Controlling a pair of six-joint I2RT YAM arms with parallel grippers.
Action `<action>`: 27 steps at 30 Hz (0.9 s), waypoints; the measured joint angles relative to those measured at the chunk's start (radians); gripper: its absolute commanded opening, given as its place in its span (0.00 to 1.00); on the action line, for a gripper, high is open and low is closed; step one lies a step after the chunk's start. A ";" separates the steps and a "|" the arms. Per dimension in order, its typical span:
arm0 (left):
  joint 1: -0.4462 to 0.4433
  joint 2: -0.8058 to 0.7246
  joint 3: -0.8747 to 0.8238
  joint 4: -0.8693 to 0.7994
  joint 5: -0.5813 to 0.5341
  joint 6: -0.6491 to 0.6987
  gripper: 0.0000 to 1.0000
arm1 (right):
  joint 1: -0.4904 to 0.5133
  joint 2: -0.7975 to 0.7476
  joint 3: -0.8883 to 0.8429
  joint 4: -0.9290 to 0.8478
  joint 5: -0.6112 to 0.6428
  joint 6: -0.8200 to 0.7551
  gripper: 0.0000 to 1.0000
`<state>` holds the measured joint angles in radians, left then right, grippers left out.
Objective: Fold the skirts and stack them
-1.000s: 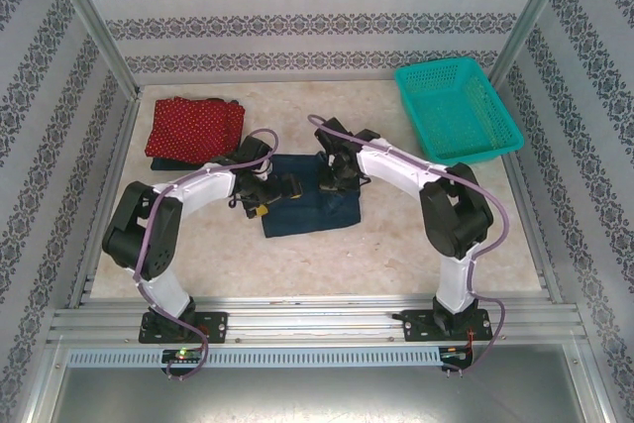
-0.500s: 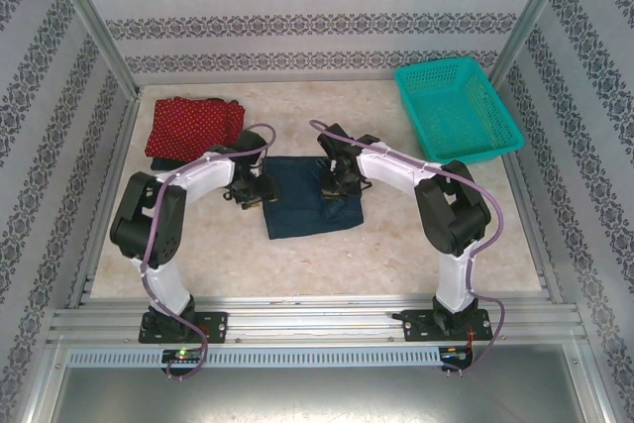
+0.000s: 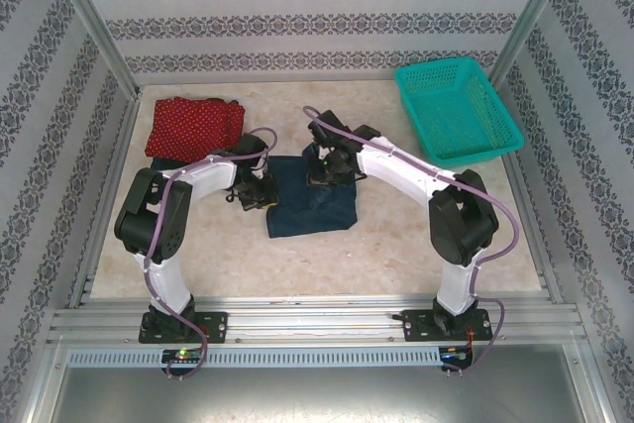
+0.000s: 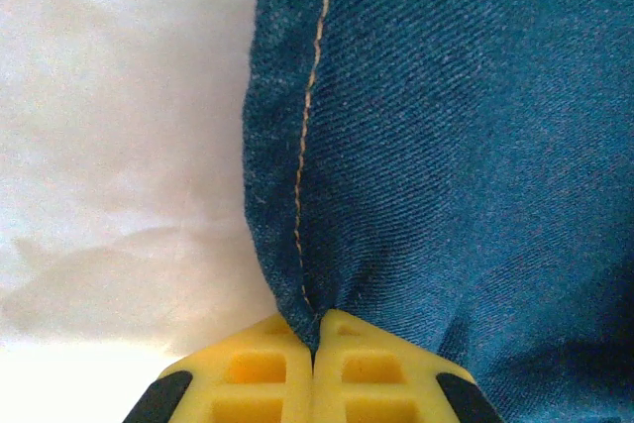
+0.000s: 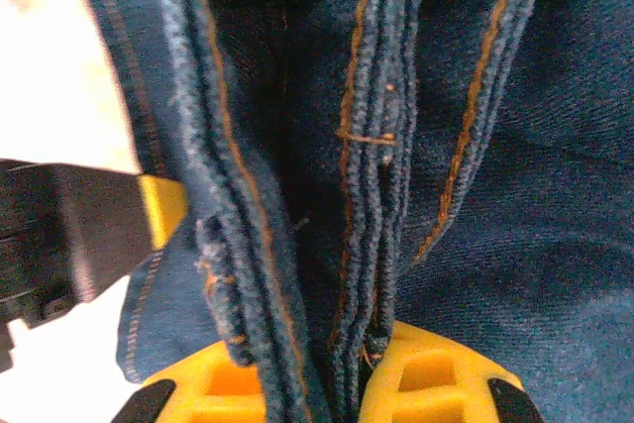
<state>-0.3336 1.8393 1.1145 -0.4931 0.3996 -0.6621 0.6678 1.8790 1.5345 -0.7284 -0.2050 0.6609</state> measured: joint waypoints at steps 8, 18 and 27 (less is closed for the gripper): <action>0.000 0.000 0.002 -0.002 -0.001 0.001 0.10 | 0.055 0.145 0.081 -0.011 -0.050 0.017 0.05; 0.007 -0.102 -0.011 -0.043 -0.037 -0.006 0.36 | 0.075 0.185 0.098 -0.018 -0.021 0.060 0.35; 0.076 -0.349 -0.092 -0.044 -0.105 -0.066 0.41 | 0.061 -0.065 -0.115 0.274 -0.131 0.074 0.51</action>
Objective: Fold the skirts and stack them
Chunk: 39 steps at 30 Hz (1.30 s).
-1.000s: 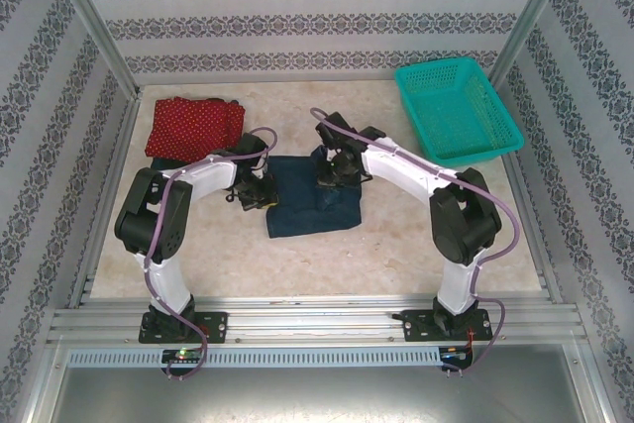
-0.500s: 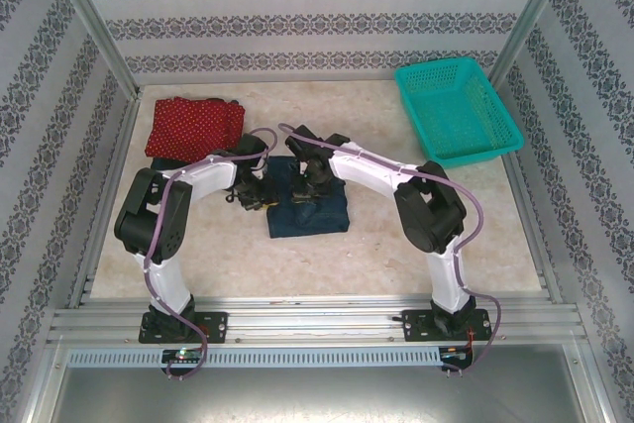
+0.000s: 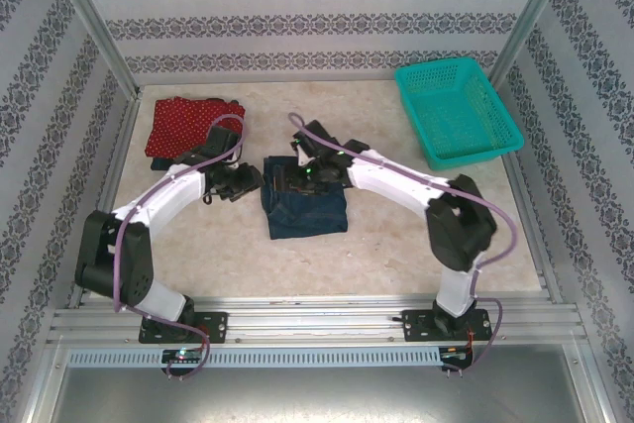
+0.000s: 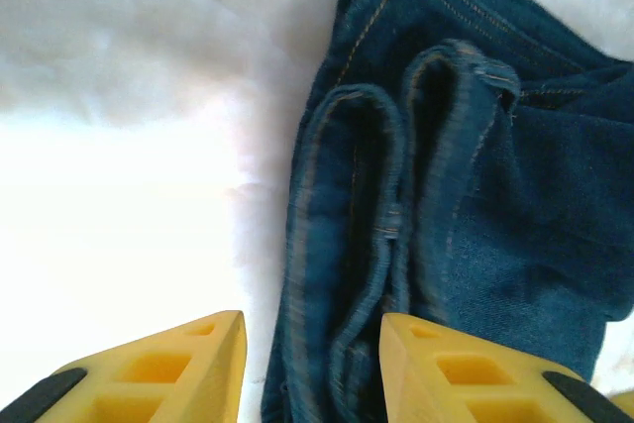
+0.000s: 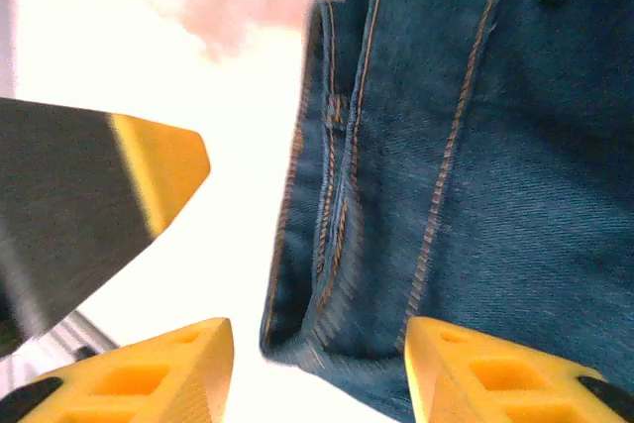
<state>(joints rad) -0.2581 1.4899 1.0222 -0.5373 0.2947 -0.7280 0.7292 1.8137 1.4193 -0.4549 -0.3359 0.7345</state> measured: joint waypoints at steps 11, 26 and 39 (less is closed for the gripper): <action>-0.115 -0.025 0.019 0.081 0.119 -0.055 0.35 | -0.219 0.091 0.000 0.003 -0.019 -0.170 0.09; -0.138 0.312 0.034 0.192 0.275 -0.066 0.33 | -0.216 0.167 -0.106 0.019 0.035 -0.069 0.01; -0.120 0.337 0.346 -0.013 0.205 0.168 0.74 | -0.119 -0.238 -0.407 0.204 0.137 0.228 0.46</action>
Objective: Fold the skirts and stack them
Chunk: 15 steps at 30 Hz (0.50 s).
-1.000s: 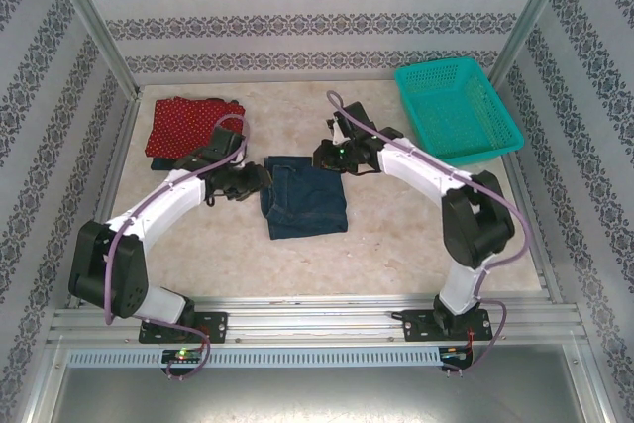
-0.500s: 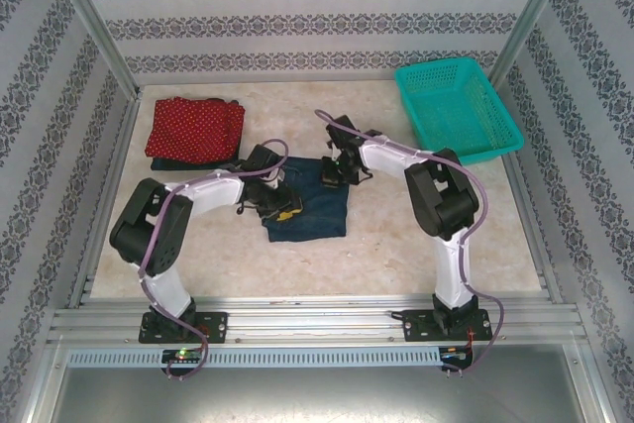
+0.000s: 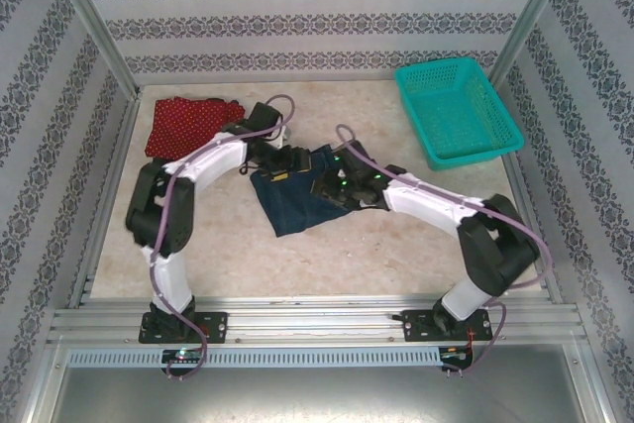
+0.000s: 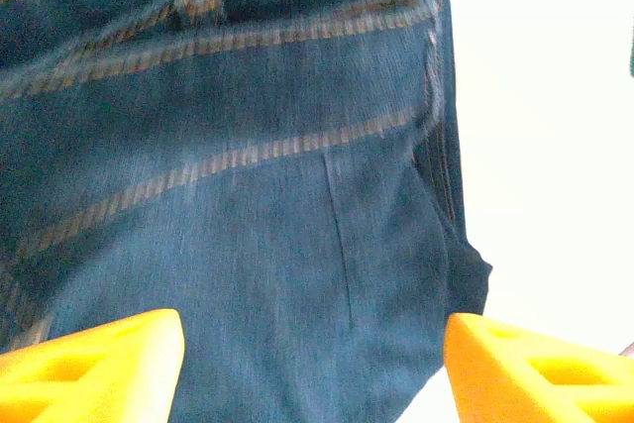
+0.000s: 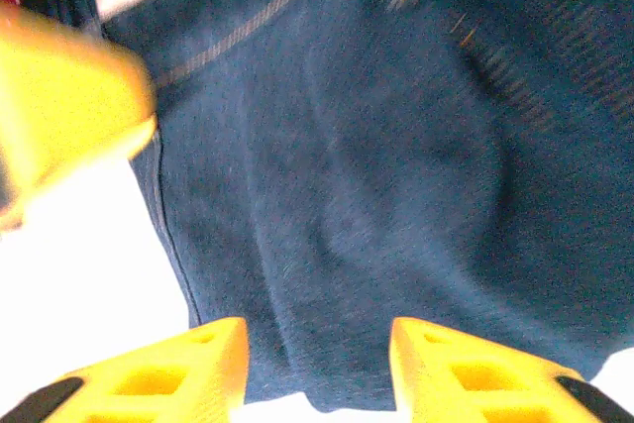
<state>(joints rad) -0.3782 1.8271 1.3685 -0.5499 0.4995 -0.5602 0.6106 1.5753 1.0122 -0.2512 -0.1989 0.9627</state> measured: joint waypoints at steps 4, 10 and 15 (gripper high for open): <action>0.000 -0.252 -0.235 0.027 -0.005 -0.024 0.75 | -0.104 -0.024 -0.039 -0.008 -0.008 -0.022 0.51; -0.040 -0.408 -0.474 0.076 -0.016 -0.117 0.70 | -0.171 -0.012 -0.114 -0.021 -0.122 0.003 0.57; -0.104 -0.409 -0.534 0.098 -0.061 -0.135 0.66 | -0.169 0.021 -0.123 0.008 -0.187 0.040 0.60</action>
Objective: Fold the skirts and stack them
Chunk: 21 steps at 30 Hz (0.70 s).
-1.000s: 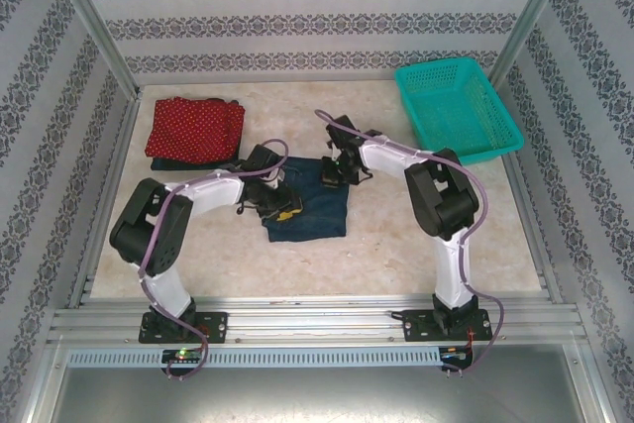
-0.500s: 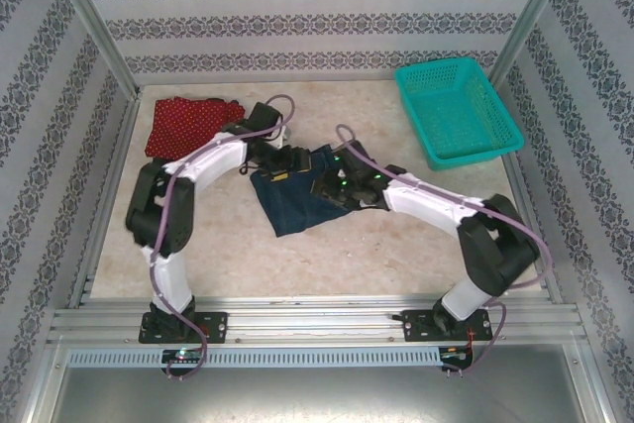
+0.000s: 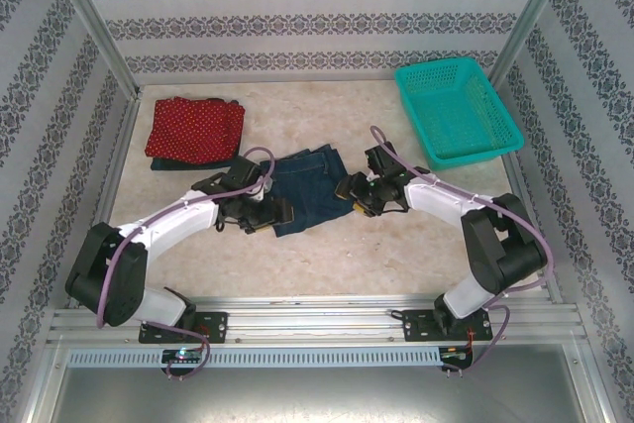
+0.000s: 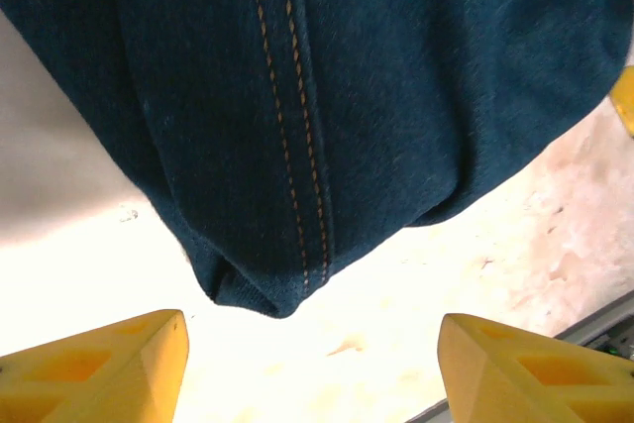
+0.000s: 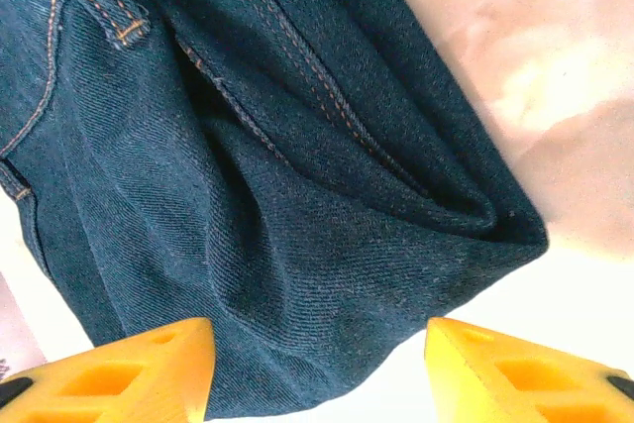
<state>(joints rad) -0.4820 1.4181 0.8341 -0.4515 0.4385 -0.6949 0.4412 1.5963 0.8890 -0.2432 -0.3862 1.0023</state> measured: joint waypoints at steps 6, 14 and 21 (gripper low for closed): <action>-0.008 0.018 -0.011 0.042 -0.057 0.002 0.58 | 0.000 0.035 -0.018 0.033 -0.023 0.029 0.63; -0.056 0.114 -0.016 0.091 -0.050 0.010 0.47 | 0.000 0.091 -0.021 0.094 -0.031 0.054 0.50; -0.060 0.144 -0.032 0.119 -0.052 0.012 0.00 | 0.000 0.089 -0.039 0.117 -0.002 0.045 0.00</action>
<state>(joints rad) -0.5415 1.5620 0.8021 -0.3325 0.3866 -0.6827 0.4416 1.6852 0.8497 -0.1265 -0.3878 1.0470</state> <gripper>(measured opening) 0.062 0.050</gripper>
